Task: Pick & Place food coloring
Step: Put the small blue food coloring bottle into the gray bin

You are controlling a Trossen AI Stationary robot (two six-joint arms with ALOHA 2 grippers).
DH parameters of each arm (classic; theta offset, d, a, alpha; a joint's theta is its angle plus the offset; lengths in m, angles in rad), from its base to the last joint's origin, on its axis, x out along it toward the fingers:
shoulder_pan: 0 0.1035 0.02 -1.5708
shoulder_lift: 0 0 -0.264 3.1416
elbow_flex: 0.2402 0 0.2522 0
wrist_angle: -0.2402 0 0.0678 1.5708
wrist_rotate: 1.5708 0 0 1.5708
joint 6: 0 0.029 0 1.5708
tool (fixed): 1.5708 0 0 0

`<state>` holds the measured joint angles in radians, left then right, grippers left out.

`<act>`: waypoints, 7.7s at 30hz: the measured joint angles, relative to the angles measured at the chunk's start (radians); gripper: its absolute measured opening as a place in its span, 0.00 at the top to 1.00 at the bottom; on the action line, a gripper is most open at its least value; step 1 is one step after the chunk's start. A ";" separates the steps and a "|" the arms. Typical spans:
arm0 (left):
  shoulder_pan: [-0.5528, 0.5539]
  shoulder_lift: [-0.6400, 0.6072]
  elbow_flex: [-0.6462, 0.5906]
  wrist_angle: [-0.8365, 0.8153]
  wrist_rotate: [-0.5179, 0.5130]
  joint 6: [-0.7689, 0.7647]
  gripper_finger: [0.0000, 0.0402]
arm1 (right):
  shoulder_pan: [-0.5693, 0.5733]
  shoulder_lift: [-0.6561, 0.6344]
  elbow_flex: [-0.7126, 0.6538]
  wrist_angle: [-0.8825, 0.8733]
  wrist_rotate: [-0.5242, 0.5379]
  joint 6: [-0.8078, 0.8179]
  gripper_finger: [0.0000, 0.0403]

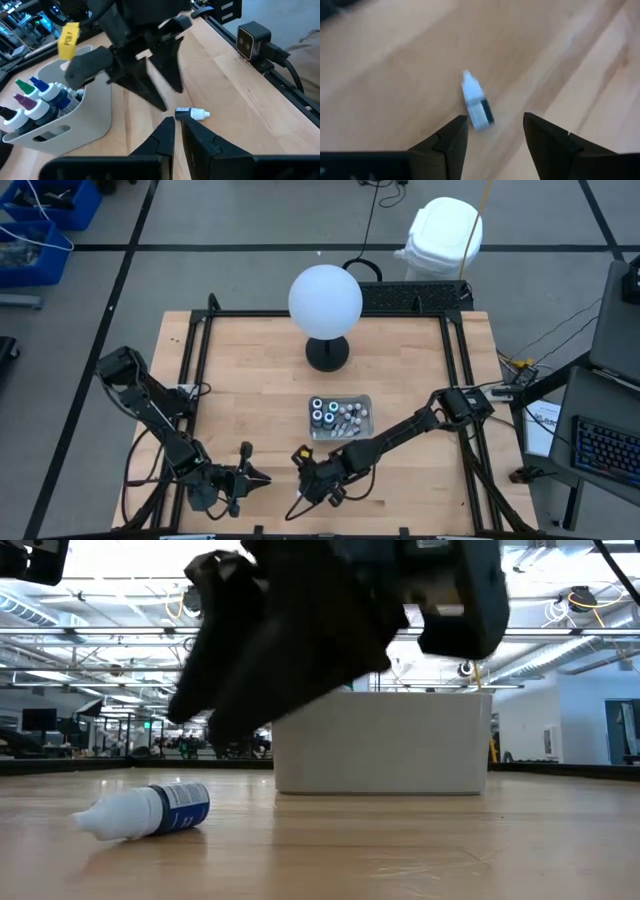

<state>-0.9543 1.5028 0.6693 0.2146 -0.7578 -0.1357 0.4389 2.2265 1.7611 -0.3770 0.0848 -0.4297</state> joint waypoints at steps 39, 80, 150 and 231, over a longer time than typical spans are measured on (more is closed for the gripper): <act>0.004 0.000 0.000 -0.001 0.001 -0.024 0.90 | -0.027 0.097 -0.054 0.148 -0.218 0.079 0.86; 0.256 0.036 0.055 0.834 0.818 0.465 0.83 | 0.278 -0.362 -0.057 0.663 -0.386 -0.192 0.87; 0.173 0.184 0.320 0.070 -0.135 0.841 0.28 | -0.029 -0.318 -0.496 0.927 -0.008 0.601 0.87; 0.227 0.185 0.321 0.653 -0.460 1.471 0.20 | 0.098 -0.651 -0.832 1.407 0.252 0.302 0.86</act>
<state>-0.7270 1.6875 0.9901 0.8676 -1.2174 1.3351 0.5372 1.5751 0.9292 1.0296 0.3370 -0.1279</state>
